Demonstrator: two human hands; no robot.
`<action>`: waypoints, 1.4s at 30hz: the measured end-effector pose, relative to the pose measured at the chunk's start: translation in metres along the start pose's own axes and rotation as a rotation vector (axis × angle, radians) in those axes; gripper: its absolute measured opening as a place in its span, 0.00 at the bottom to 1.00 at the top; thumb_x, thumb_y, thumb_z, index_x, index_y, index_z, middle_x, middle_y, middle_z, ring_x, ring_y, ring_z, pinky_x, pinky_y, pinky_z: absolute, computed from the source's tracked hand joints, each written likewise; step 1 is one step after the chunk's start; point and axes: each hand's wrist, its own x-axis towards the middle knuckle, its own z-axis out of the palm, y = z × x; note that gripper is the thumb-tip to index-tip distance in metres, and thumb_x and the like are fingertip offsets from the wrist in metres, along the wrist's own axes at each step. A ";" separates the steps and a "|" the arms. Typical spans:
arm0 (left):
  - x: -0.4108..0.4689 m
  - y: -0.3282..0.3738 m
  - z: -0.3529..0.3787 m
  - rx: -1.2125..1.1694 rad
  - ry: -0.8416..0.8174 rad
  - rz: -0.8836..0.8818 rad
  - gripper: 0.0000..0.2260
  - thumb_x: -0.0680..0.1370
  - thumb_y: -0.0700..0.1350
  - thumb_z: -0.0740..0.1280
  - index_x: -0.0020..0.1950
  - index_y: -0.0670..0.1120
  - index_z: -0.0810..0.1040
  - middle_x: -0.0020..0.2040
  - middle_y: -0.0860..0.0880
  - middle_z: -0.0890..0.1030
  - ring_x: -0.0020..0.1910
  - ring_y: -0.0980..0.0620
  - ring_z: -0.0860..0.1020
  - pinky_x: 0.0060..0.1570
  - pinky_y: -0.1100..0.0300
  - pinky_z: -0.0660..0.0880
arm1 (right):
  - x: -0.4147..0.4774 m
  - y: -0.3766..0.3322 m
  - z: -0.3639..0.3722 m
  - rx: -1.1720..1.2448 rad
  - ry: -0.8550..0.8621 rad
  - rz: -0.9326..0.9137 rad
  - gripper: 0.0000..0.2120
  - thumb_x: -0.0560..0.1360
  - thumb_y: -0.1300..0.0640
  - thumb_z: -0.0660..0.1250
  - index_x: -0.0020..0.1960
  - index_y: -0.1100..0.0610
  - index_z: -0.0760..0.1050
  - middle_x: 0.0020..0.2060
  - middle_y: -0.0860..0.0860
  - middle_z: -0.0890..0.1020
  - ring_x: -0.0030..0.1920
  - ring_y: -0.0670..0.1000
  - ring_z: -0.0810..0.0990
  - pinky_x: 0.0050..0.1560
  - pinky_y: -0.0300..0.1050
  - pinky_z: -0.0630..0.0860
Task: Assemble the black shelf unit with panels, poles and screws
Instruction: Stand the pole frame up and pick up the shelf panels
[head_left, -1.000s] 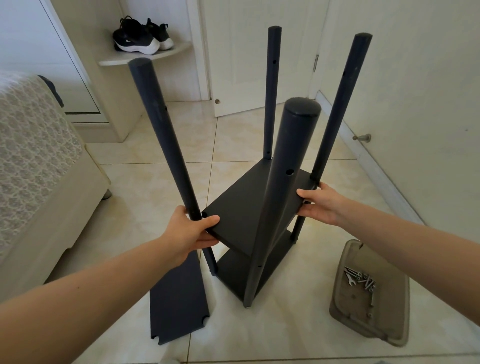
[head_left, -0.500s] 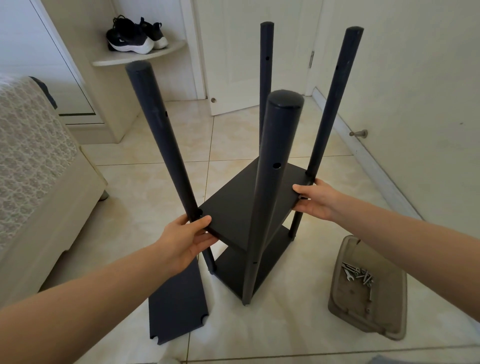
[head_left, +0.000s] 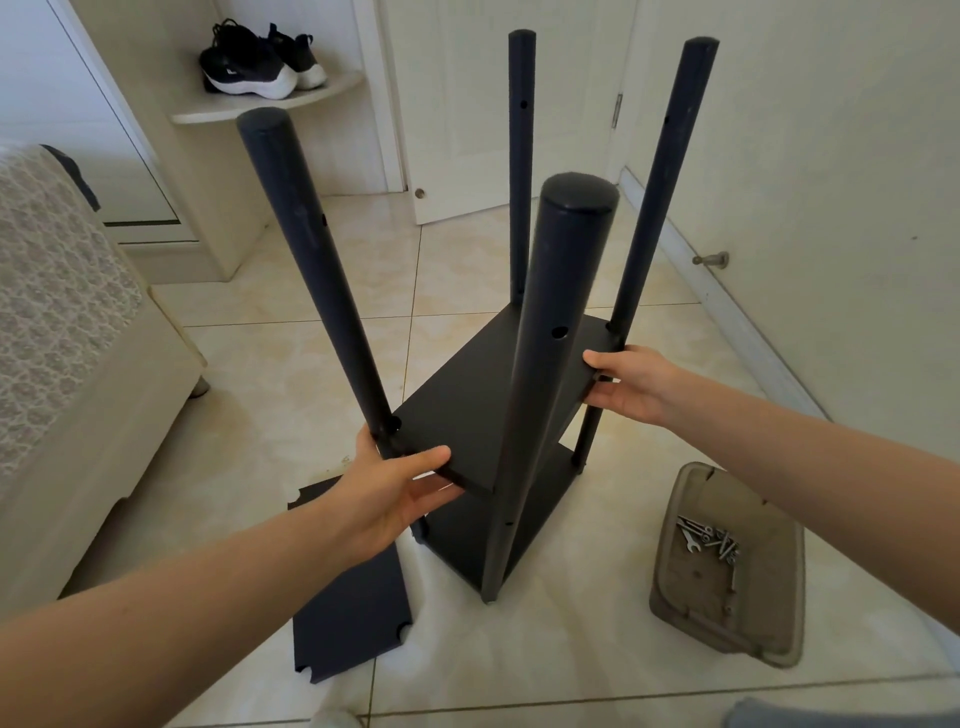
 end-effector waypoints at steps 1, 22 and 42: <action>-0.001 -0.002 0.000 0.014 -0.001 0.009 0.32 0.75 0.29 0.69 0.68 0.59 0.64 0.63 0.38 0.79 0.50 0.35 0.85 0.38 0.47 0.83 | 0.001 0.000 -0.001 -0.005 -0.005 -0.004 0.12 0.78 0.67 0.66 0.60 0.60 0.72 0.56 0.59 0.80 0.46 0.57 0.85 0.32 0.51 0.83; -0.008 -0.030 0.018 -0.322 0.114 0.008 0.16 0.75 0.36 0.72 0.63 0.42 0.78 0.55 0.43 0.85 0.50 0.43 0.86 0.40 0.51 0.84 | 0.005 0.000 0.007 0.028 -0.066 -0.046 0.11 0.78 0.68 0.65 0.53 0.53 0.72 0.58 0.58 0.79 0.47 0.57 0.84 0.32 0.51 0.82; -0.006 -0.033 0.026 -0.473 0.019 0.034 0.17 0.78 0.32 0.67 0.64 0.47 0.77 0.58 0.42 0.83 0.49 0.42 0.86 0.40 0.45 0.84 | -0.103 -0.007 0.019 -1.122 -0.118 -0.177 0.22 0.77 0.64 0.68 0.69 0.57 0.69 0.63 0.54 0.75 0.60 0.53 0.78 0.47 0.39 0.81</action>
